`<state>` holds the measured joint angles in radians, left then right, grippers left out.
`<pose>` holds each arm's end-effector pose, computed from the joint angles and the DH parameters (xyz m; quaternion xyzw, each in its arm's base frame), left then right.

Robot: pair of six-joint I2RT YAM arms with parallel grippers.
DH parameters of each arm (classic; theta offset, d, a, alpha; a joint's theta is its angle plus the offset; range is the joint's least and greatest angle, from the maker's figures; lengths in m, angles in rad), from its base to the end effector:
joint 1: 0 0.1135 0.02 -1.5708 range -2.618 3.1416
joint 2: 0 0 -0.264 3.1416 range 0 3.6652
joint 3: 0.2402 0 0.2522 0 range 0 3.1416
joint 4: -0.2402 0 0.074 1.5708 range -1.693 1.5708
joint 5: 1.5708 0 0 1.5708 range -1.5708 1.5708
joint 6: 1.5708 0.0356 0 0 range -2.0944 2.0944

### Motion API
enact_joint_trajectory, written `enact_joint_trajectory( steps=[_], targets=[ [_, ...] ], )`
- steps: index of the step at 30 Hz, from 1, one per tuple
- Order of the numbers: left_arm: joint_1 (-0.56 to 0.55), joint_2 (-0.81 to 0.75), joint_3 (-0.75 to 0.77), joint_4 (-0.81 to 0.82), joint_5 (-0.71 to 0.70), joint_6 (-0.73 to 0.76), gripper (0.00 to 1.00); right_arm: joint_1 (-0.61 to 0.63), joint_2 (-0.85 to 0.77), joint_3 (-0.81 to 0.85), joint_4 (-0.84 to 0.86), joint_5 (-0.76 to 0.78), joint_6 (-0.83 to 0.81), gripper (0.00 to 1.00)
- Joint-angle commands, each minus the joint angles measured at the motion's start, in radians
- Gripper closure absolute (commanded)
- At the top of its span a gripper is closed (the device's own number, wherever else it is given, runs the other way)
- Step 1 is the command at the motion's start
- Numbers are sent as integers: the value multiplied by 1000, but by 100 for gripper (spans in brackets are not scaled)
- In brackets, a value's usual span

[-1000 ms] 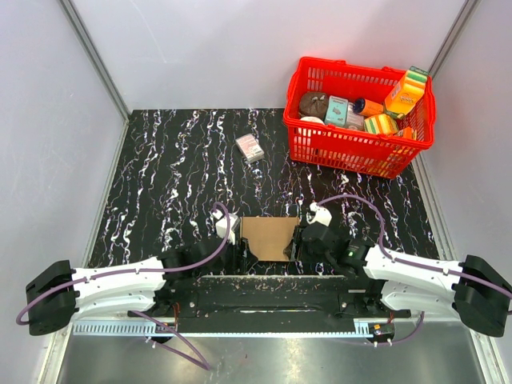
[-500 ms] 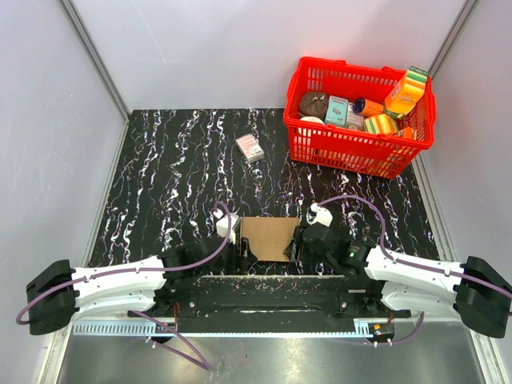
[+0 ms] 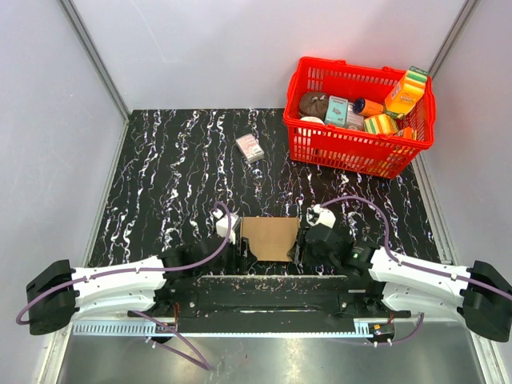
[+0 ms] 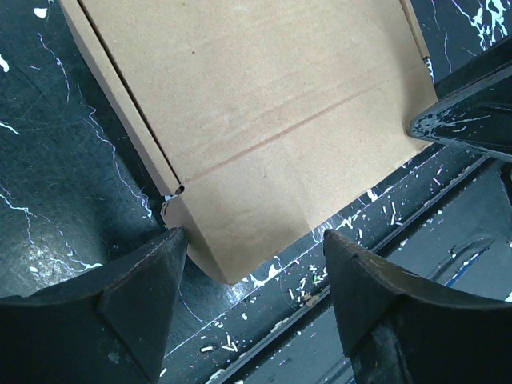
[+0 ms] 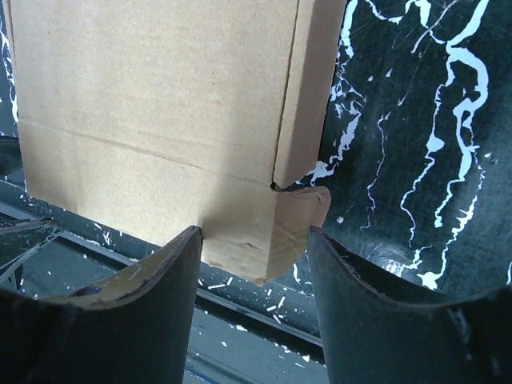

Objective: Fold the paper box

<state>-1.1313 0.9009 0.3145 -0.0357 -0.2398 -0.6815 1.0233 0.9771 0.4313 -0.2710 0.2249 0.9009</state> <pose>0.0849 -0.1607 0.1716 0.1437 0.8731 -0.2914 0.3634 0.1042 0.1557 0.1772 -0.0153 0.9247 0.2404 0.2948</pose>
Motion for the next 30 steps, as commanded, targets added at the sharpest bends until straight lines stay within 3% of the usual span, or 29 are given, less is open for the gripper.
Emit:
enact_joint_trajectory(
  steps=[1, 14, 30],
  targets=[
    [-5, -7, 32, 19, -18, 11, 27, 8, -37, 30, -30, 18, -8, 40],
    [-5, -5, 28, 31, -7, 11, 30, 8, 5, 26, 39, -35, -14, 50],
    [-5, 7, 9, 54, -3, 7, 37, 8, 12, 8, 61, -21, -13, 53]
  ],
)
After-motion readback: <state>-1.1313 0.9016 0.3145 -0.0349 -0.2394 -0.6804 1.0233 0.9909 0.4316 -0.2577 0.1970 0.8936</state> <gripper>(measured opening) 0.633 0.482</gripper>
